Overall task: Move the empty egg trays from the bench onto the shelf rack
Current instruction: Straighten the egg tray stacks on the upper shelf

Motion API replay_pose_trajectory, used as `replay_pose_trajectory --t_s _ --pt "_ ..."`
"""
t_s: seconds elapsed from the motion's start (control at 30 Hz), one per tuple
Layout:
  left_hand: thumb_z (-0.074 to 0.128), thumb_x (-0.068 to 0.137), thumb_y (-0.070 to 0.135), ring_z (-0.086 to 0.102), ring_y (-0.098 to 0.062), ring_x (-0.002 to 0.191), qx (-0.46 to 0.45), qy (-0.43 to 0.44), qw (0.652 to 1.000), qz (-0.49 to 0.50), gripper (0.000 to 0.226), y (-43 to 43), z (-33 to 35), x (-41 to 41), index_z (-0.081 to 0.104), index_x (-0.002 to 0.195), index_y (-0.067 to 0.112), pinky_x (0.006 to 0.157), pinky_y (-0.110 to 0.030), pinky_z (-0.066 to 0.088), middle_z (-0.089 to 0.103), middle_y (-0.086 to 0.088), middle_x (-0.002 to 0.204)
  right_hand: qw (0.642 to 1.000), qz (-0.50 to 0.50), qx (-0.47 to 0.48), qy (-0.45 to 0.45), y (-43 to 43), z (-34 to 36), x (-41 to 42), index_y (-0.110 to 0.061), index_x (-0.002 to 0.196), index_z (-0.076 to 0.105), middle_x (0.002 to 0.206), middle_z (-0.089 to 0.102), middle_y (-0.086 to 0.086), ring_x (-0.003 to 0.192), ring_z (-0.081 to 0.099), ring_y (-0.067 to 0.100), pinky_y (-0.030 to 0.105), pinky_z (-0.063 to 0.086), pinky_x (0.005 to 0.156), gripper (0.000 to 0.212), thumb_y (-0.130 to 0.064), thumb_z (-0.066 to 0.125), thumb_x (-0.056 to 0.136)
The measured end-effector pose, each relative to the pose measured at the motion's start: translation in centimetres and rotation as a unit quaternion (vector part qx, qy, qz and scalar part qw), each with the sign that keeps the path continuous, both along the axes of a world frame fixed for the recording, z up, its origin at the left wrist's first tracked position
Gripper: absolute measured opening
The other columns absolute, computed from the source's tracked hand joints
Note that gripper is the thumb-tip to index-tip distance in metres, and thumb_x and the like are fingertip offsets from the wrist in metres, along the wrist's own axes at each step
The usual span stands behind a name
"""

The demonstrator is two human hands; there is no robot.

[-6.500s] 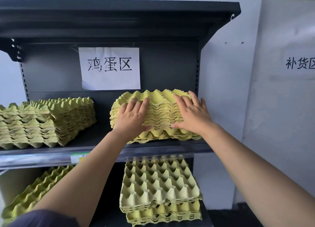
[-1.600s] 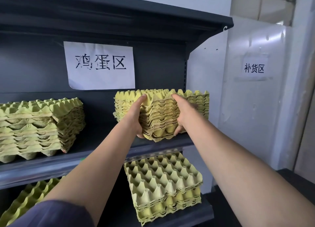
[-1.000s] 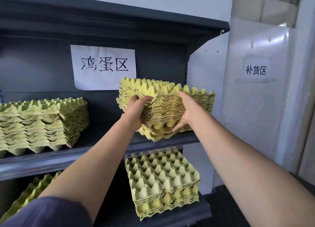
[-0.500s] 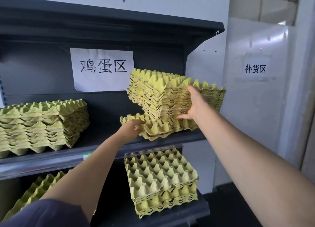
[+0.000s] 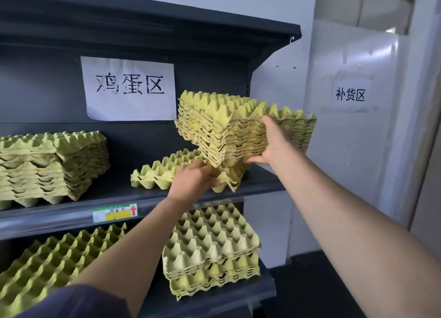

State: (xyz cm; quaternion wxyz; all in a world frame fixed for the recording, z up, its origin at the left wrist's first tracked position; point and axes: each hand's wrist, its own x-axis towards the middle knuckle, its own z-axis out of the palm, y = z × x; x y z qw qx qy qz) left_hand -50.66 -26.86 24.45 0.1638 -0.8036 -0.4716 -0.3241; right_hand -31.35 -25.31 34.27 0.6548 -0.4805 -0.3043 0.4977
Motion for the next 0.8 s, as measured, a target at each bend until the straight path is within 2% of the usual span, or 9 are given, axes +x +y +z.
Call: replay_pose_trajectory --t_s 0.13,0.23,0.3,0.37,0.4,0.5,0.57,0.67,0.8 --pt "0.059 0.084 0.046 0.056 -0.025 0.092 0.001 -0.066 0.994 0.082 0.036 -0.1 0.3 5.3 0.068 0.105 0.018 0.076 -0.031 0.031 0.059 -0.004 0.094 1.0 0.006 0.006 0.002 1.1 0.3 2.1 -0.039 0.144 0.023 0.147 0.033 0.004 0.124 0.041 0.046 0.071 0.042 0.045 0.112 -0.054 0.075 0.046" --pt "0.058 0.086 0.045 0.059 -0.023 0.099 -0.012 -0.071 0.993 0.093 0.037 0.7 0.3 8.0 0.064 0.11 0.018 0.091 -0.032 0.036 0.065 -0.005 0.104 1.0 0.001 0.009 0.01 2.3 0.5 3.6 -0.039 0.143 0.024 0.146 0.035 0.004 0.123 0.041 0.046 0.072 0.041 0.046 0.115 -0.054 0.074 0.041" --pt "0.056 0.089 0.039 0.054 -0.02 0.115 -0.014 -0.04 0.998 0.052 0.039 0.7 0.4 7.6 0.058 0.121 0.017 0.111 -0.035 0.02 0.064 -0.004 0.118 1.0 0.003 0.011 0.016 2.5 0.5 4.4 -0.038 0.143 0.024 0.144 0.037 0.005 0.123 0.041 0.047 0.073 0.04 0.046 0.114 -0.053 0.075 0.042" --pt "0.054 0.091 0.035 0.039 -0.017 0.132 -0.009 0.001 0.998 0.058 0.042 0.7 0.3 5.0 0.051 0.13 0.02 0.115 -0.037 0.0 0.053 0.0 0.135 1.0 0.003 0.016 0.017 1.7 0.6 4.7 -0.037 0.144 0.02 0.144 0.037 0.005 0.124 0.04 0.046 0.077 0.039 0.046 0.11 -0.05 0.076 0.051" --pt "0.054 0.091 0.036 0.033 -0.017 0.136 -0.022 0.014 0.995 0.098 0.045 0.9 0.2 3.2 0.046 0.134 0.024 0.115 -0.039 -0.001 0.047 0.002 0.14 1.0 0.004 0.016 0.024 1.4 0.5 4.9 -0.036 0.144 0.018 0.144 0.037 0.004 0.124 0.04 0.046 0.079 0.037 0.048 0.106 -0.049 0.076 0.056" --pt "0.049 0.092 0.044 0.037 -0.024 0.13 -0.078 0.048 0.973 0.213 0.047 1.4 -0.5 -1.0 0.042 0.135 0.03 0.113 -0.043 0.02 0.048 0.0 0.137 0.999 0.018 0.007 0.033 1.7 -0.2 5.1 -0.036 0.144 0.017 0.146 0.037 0.003 0.126 0.042 0.044 0.08 0.034 0.049 0.102 -0.049 0.075 0.061" --pt "0.053 0.09 0.042 0.046 -0.024 0.12 -0.069 0.043 0.973 0.217 0.043 1.4 -0.5 -0.7 0.047 0.13 0.027 0.104 -0.038 0.031 0.055 -0.002 0.127 0.999 0.034 0.003 0.031 1.0 -0.4 4.6 -0.037 0.144 0.018 0.147 0.036 0.004 0.125 0.042 0.044 0.079 0.036 0.051 0.105 -0.049 0.076 0.057" --pt "0.061 0.085 0.041 0.053 -0.023 0.111 -0.038 0.0 0.975 0.219 0.043 1.2 0.1 2.2 0.049 0.122 0.022 0.098 -0.038 0.032 0.062 0.0 0.117 0.999 0.012 -0.008 0.045 1.2 -0.4 4.4 -0.037 0.145 0.011 0.148 0.029 0.003 0.128 0.039 0.042 0.079 0.035 0.073 0.095 -0.039 0.074 0.074" --pt "0.063 0.082 0.045 0.055 -0.024 0.104 -0.022 -0.028 0.968 0.249 0.044 2.0 0.4 4.7 0.047 0.111 0.016 0.092 -0.036 0.034 0.065 -0.002 0.106 0.999 0.026 -0.002 0.03 1.8 -0.3 3.2 -0.038 0.145 0.015 0.147 0.03 0.001 0.124 0.041 0.041 0.081 0.034 0.057 0.107 -0.047 0.078 0.058"
